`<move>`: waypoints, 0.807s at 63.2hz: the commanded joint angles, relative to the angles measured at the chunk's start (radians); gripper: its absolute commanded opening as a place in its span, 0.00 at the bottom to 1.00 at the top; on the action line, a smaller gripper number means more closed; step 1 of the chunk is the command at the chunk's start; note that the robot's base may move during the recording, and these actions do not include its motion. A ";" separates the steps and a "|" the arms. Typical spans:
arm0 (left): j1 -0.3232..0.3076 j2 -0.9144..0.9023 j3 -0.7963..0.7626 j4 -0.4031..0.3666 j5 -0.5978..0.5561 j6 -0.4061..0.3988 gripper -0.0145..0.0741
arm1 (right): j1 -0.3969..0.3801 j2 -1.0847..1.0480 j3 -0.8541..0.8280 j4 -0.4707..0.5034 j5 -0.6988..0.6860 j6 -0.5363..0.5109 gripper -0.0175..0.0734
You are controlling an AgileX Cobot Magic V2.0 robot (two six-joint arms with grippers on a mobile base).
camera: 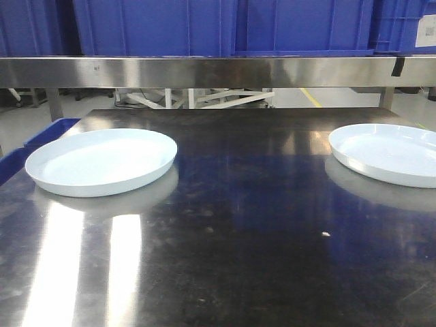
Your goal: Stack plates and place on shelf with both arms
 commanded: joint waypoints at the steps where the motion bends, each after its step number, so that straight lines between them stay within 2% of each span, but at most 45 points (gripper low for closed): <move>1: 0.001 -0.018 0.022 0.000 -0.081 -0.006 0.27 | -0.008 -0.021 -0.017 -0.008 -0.090 -0.003 0.25; 51: 0.001 -0.018 0.022 0.000 -0.081 -0.006 0.27 | -0.008 -0.021 -0.017 -0.008 -0.090 -0.003 0.25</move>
